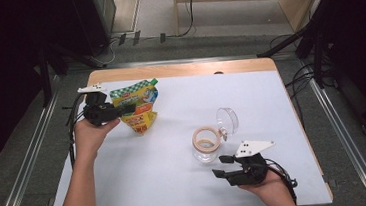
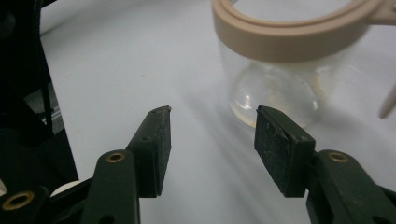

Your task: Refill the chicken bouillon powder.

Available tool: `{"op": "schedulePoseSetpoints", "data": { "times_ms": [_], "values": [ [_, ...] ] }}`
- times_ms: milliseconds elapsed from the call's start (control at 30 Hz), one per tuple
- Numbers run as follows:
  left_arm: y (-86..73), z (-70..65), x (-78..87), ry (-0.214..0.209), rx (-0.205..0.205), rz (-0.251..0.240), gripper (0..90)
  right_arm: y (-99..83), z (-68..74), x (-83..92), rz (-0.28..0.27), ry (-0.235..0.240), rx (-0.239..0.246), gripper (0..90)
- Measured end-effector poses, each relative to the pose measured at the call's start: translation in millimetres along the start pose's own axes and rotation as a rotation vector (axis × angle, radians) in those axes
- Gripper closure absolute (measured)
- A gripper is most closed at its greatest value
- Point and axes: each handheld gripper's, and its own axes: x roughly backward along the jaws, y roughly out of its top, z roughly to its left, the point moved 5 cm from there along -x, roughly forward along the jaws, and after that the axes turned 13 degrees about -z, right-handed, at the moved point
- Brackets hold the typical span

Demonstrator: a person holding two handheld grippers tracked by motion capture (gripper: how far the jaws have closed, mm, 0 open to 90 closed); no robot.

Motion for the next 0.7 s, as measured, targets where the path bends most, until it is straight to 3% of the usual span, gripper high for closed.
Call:
{"op": "schedulePoseSetpoints", "data": {
  "times_ms": [67,200,367,433,600,700],
  "values": [
    [-1.0,-1.9,-5.0,0.007,-0.008,0.009,72.4,0.3,5.3,-3.7,-0.004,0.015,0.011,47.0],
    [-1.8,-3.8,-9.0,0.005,0.030,0.012,78.2,0.3,17.9,-10.6,-0.008,0.041,0.015,47.0],
    [0.0,-8.7,-6.1,0.068,-0.035,0.010,89.2,0.4,31.2,-19.0,-0.014,0.068,0.036,47.1],
    [1.5,-10.8,-5.5,0.087,-0.031,0.016,90.0,-0.2,35.5,-23.2,-0.013,0.073,0.040,47.2],
    [6.2,-19.5,-3.0,0.058,-0.020,0.042,90.0,-0.9,40.7,-28.1,-0.012,0.080,0.047,47.9],
    [14.7,-33.2,2.7,0.009,-0.031,0.044,90.0,0.3,44.1,-29.1,-0.022,0.082,0.052,48.5]
  ]
}}
